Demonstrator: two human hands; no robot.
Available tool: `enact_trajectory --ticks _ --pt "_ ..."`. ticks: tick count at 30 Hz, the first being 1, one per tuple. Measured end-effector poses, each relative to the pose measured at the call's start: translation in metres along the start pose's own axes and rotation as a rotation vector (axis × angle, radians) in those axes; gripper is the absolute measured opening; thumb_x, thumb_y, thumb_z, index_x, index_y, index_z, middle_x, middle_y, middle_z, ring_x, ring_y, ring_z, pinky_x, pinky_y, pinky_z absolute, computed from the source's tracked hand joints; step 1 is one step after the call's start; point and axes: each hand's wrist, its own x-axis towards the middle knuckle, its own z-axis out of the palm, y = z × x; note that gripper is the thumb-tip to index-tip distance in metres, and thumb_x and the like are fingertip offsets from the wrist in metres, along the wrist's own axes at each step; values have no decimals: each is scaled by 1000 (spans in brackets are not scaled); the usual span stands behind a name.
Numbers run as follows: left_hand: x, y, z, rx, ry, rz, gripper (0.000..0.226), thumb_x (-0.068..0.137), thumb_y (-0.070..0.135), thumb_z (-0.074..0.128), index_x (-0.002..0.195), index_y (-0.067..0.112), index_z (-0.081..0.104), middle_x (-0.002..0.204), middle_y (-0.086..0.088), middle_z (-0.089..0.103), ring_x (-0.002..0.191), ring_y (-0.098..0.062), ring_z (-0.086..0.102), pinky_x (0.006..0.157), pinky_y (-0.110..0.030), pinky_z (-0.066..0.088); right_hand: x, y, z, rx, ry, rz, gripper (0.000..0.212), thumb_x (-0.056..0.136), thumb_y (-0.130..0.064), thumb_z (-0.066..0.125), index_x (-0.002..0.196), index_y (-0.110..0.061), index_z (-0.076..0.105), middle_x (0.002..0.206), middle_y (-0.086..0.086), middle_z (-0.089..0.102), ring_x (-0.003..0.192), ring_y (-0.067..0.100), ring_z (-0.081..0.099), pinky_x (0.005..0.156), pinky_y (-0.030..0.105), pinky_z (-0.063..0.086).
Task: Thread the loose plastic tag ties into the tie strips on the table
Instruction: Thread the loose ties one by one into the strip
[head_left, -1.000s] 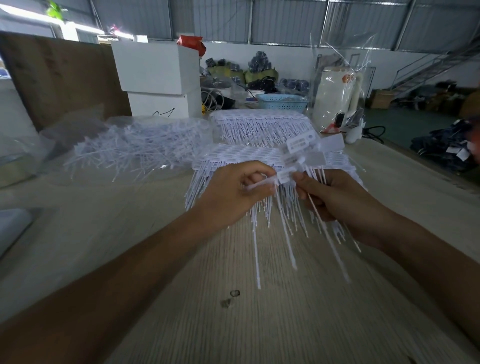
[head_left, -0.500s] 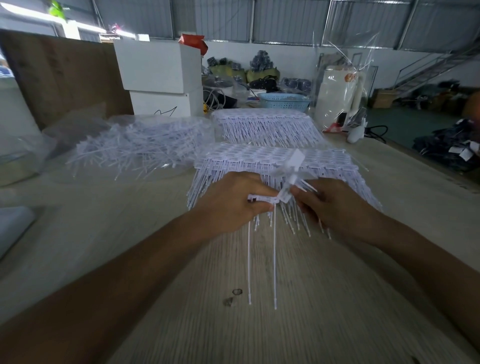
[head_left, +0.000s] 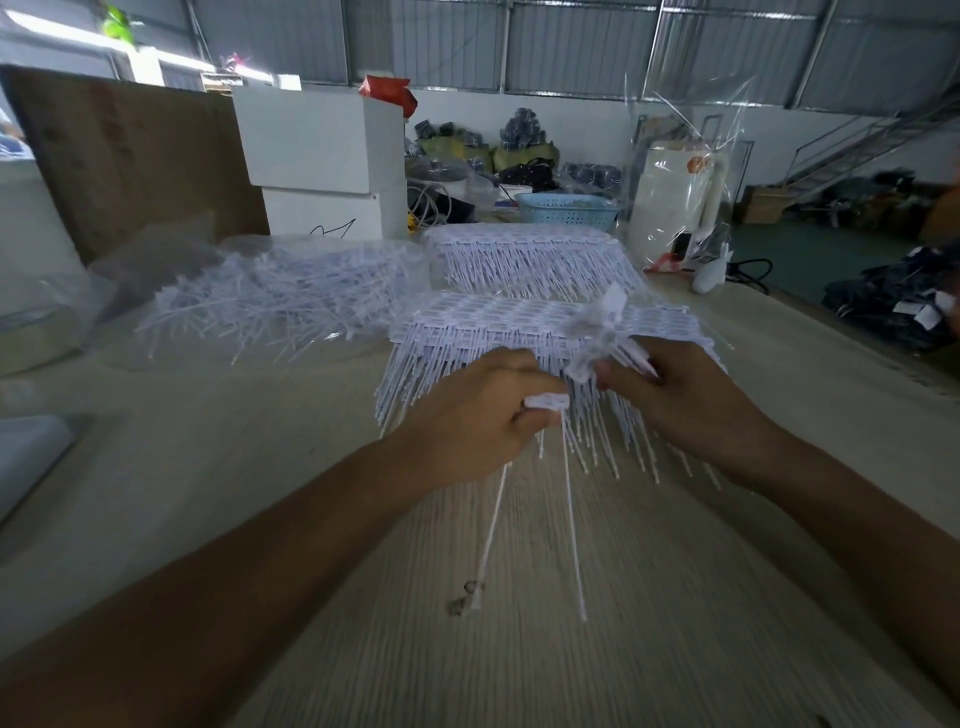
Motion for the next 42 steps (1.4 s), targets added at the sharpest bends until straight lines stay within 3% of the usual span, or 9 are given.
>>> enact_trajectory --ticks 3,7,13,17,21,25,32,39,42 --pt "1 5 -1 -204 58 -77 28 97 12 61 125 13 69 98 -3 60 88 -14 57 78 -26 44 -2 -6 2 114 107 94 28 97 -28 60 77 -14 73 72 10 70 67 22 65 67 36 49" --pt "2 10 -1 -311 76 -102 35 99 4 55 131 14 64 100 6 59 89 -18 61 77 -28 45 -2 -7 0 172 191 84 31 101 -24 56 76 -19 73 43 -8 45 37 4 41 43 16 30" --pt "1 12 -6 -435 219 -100 26 89 10 72 111 20 63 93 7 69 80 -14 67 72 -38 53 -6 -9 7 115 -36 10 37 100 -38 48 79 -16 68 56 -4 48 48 4 40 53 22 30" --pt "2 11 -8 -499 246 -83 24 84 12 76 103 17 63 93 4 73 85 -14 70 74 -44 57 -6 -10 7 130 -153 16 43 97 -48 50 91 -10 70 75 14 67 67 31 58 64 35 40" --pt "2 12 -5 -531 233 -58 20 89 9 72 107 12 64 96 4 73 85 -7 70 71 -21 54 -7 -10 3 166 -193 69 40 95 -50 52 66 -23 59 54 -9 44 52 9 40 57 28 30" --pt "3 8 -7 -474 190 -83 27 91 11 70 117 12 64 104 2 72 91 -8 69 78 -25 56 -5 -13 -2 307 -128 159 36 94 -42 62 61 -30 62 54 -7 43 45 4 36 44 16 29" --pt "2 3 -8 -217 196 -51 34 92 16 70 126 15 68 105 1 72 91 -5 64 84 -29 54 -4 -15 -7 622 -100 297 45 97 -40 59 56 -27 47 50 -6 35 41 9 23 40 20 20" --pt "0 0 -9 39 174 34 30 102 23 55 129 16 63 102 4 66 90 -16 61 79 -40 52 -6 -14 -9 551 -222 274 32 86 -48 65 78 -17 68 49 -5 37 41 8 28 39 18 22" --pt "-2 -1 -9 89 130 48 27 105 21 47 125 14 64 106 0 67 94 -21 63 78 -42 52 -6 -14 -8 448 -176 203 29 90 -42 64 71 -21 68 49 -7 45 42 6 35 39 18 26"
